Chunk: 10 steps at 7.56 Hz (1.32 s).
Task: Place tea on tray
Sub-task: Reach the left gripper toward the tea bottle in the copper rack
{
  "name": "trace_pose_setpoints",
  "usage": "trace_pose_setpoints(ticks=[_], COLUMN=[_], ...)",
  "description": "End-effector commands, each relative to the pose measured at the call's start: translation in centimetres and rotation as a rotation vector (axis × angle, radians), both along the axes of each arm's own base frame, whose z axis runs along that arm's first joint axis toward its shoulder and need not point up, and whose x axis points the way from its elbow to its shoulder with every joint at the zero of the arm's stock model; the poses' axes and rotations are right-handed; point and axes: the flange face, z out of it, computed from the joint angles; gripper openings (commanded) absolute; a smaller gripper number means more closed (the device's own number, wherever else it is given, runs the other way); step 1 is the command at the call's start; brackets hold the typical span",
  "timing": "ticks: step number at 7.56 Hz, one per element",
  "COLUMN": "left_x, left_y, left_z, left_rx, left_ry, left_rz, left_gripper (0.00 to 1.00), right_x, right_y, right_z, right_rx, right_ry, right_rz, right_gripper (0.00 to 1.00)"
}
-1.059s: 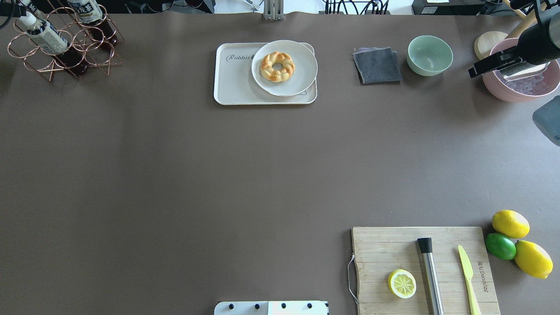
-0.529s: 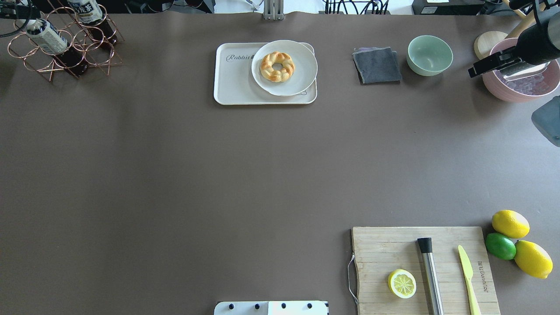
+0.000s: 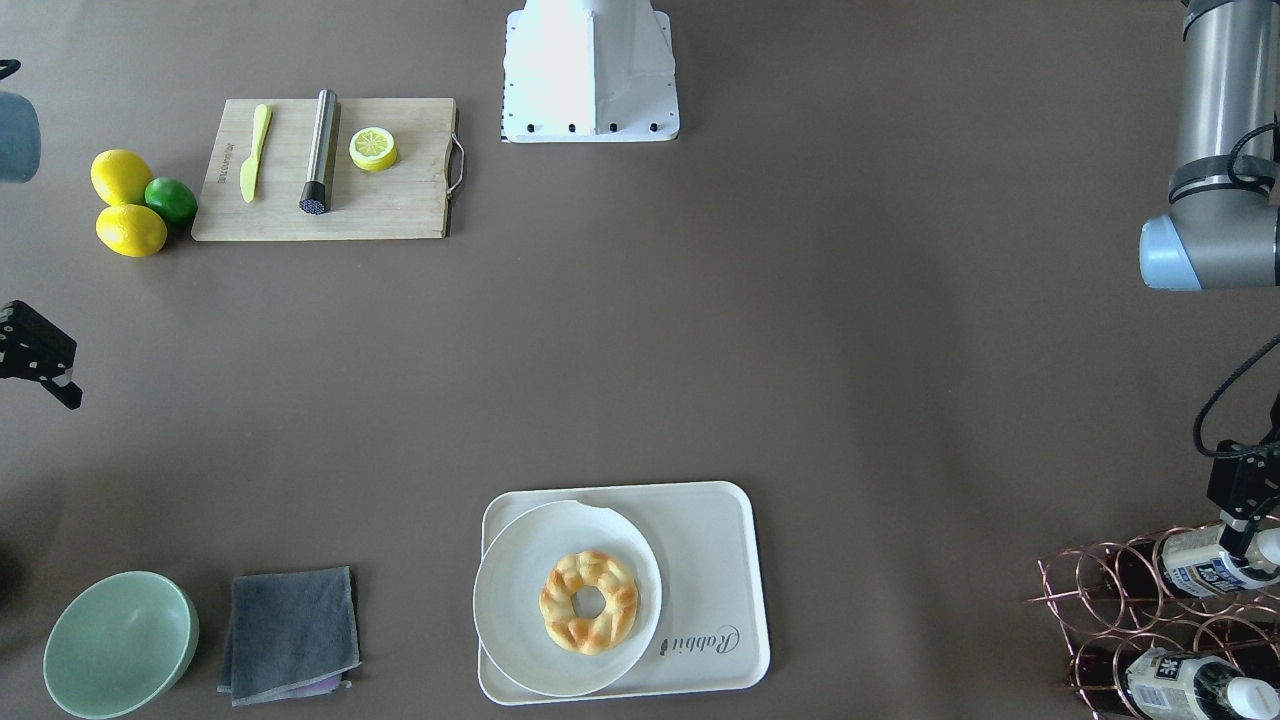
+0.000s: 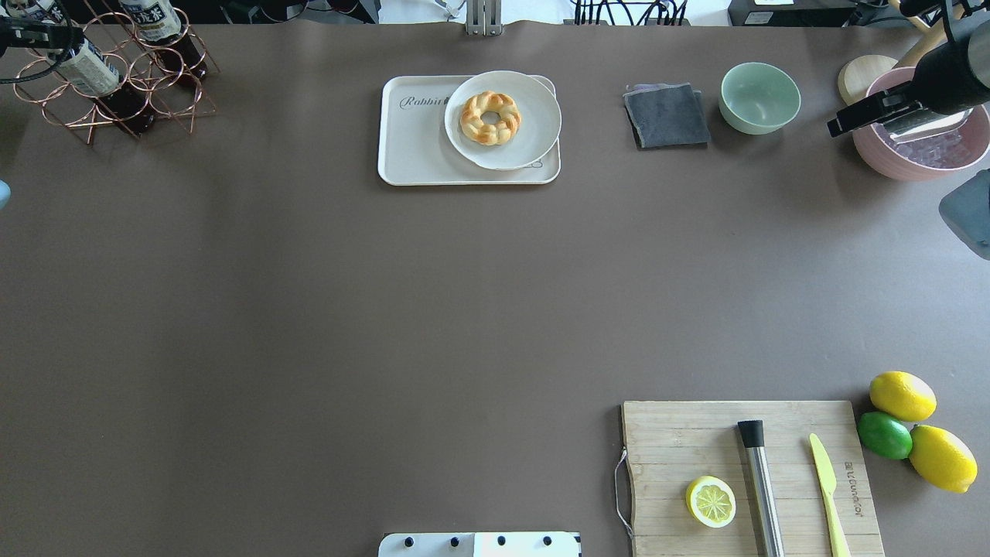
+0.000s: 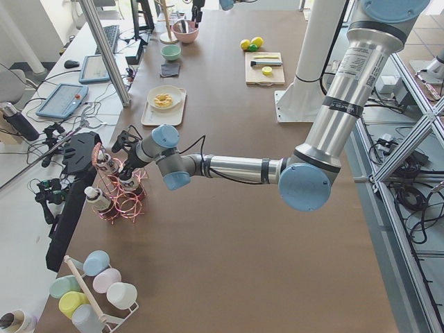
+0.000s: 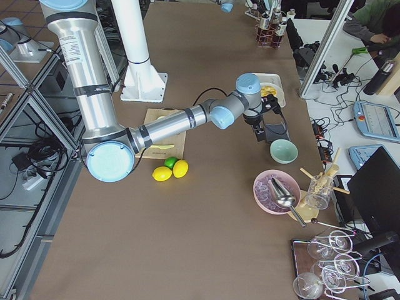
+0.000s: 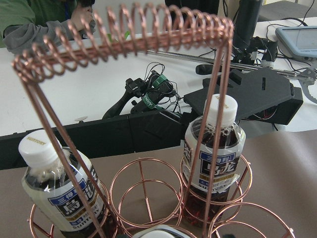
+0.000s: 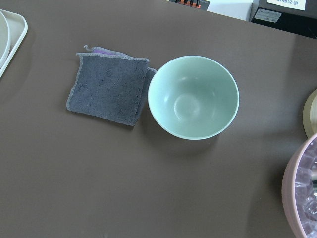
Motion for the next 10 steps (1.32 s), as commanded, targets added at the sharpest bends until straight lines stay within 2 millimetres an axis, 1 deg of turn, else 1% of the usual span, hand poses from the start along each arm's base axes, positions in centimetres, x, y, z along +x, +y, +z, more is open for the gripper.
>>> trace_pose_setpoints(ticks=[1, 2, 4, 5, 6, 7, 8, 9, 10], left_x=[-0.9, -1.2, -1.2, -1.2, -1.1, -1.1, -1.2, -1.5, -2.8], left_y=[0.1, 0.1, 0.1, 0.1, 0.0, 0.1, 0.0, 0.1, 0.2], left_z=[0.4, 0.3, 0.4, 0.3, 0.1, -0.1, -0.5, -1.6, -2.5], left_rx=[-0.001, -0.003, -0.005, -0.002, 0.000, 0.003, 0.008, 0.025, 0.035], left_ry=[-0.003, 0.001, 0.001, 0.002, 0.007, 0.011, 0.015, 0.020, 0.031], left_rz=[-0.004, -0.001, -0.003, -0.003, -0.003, -0.004, -0.007, -0.010, -0.011], left_gripper=[0.63, 0.62, 0.59, 0.54, 0.46, 0.28, 0.04, 0.00, 0.00], right_x=[0.0, 0.0, 0.0, 0.0, 0.0, 0.0, 0.0, 0.0, 0.0], right_y=[0.0, 0.0, 0.0, 0.0, 0.1, 0.0, 0.0, 0.1, 0.1], right_z=[0.1, 0.0, 0.0, 0.0, 0.0, -0.1, -0.1, -0.2, -0.2], right_rx=[-0.001, 0.001, 0.001, 0.001, 0.002, 0.005, 0.003, 0.004, 0.004], right_ry=[0.002, 0.002, 0.002, 0.002, 0.000, 0.000, 0.000, -0.001, -0.001], right_rz=[0.000, 0.000, 0.000, 0.000, -0.001, 0.000, 0.000, -0.001, -0.001], right_gripper=[1.00, 1.00, 1.00, 1.00, 1.00, 1.00, 1.00, 1.00, 1.00])
